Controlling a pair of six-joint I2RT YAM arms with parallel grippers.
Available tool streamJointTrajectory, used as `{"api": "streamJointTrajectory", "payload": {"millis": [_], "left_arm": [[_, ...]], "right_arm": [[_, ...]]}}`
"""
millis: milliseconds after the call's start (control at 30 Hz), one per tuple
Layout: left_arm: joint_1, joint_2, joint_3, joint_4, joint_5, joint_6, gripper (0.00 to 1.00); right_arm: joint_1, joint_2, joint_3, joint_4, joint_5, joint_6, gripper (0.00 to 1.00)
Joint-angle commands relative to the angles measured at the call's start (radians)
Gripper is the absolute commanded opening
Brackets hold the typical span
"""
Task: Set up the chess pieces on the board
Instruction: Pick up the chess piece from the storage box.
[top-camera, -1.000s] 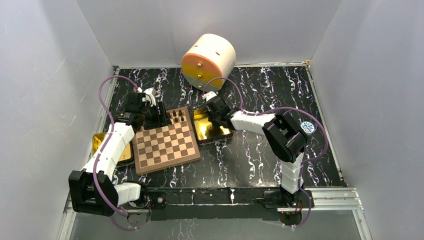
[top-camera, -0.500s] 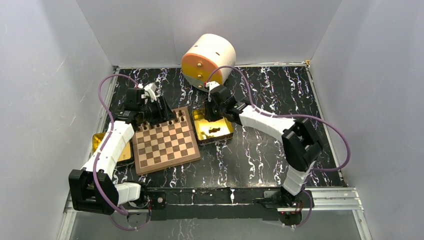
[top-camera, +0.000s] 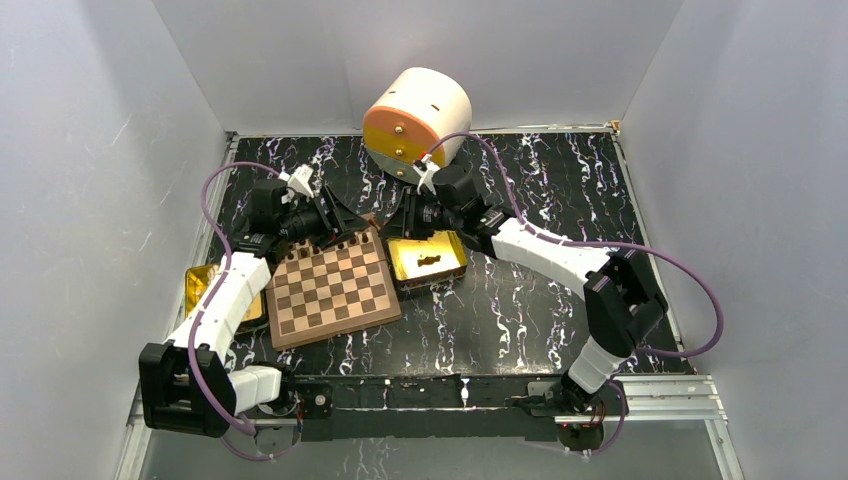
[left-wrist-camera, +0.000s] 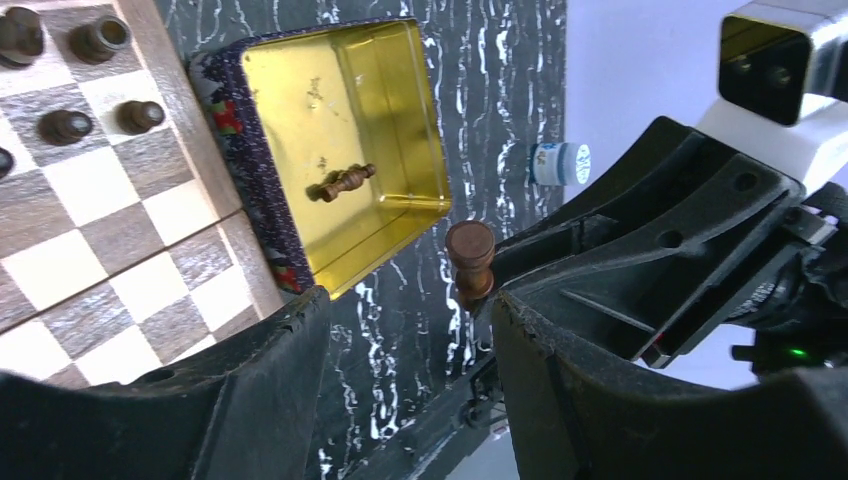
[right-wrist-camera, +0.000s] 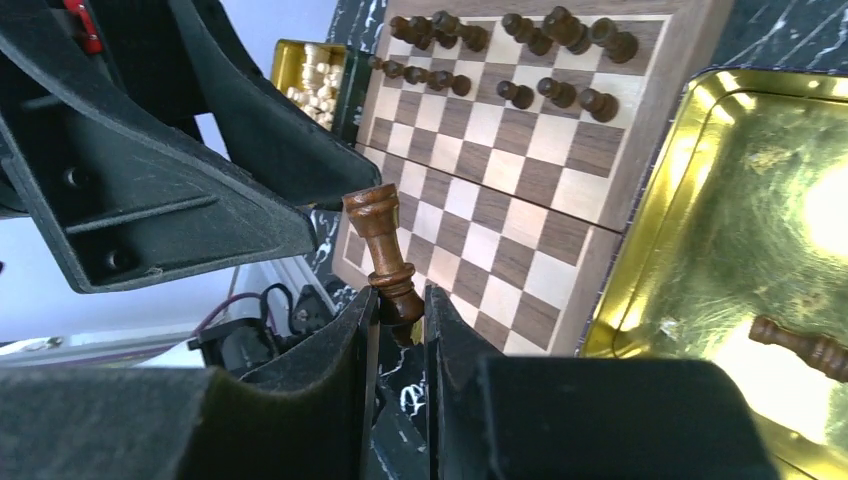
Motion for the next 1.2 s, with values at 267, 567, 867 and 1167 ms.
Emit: {"api": "streamJointTrajectory", "payload": {"millis": [267,567,867,1167], "left_arm": [[0.001,-0.055,-0.065,0.235,0.084,-0.203,0.40],[-0.007,-0.051,-0.091,0.327,0.114,-0.275,0.20],[-0.010,-0.020,-0.098,0.341,0.163,-0.262,0.13],[-0.010,0.018,-0.016,0.104,0.203,-0.122,0.10]], "right_arm": [[0.032,-0.029,-0.003,0.163,-0.076,0.087,0.18],[0.057,-0.005,0.002,0.179,-0.089,0.077,0.21],[0.064,0.010,-0.001,0.175,-0.118,0.016,0.33],[0.061,-0.020,0.039,-0.010,-0.134,-0.323,0.51]]}}
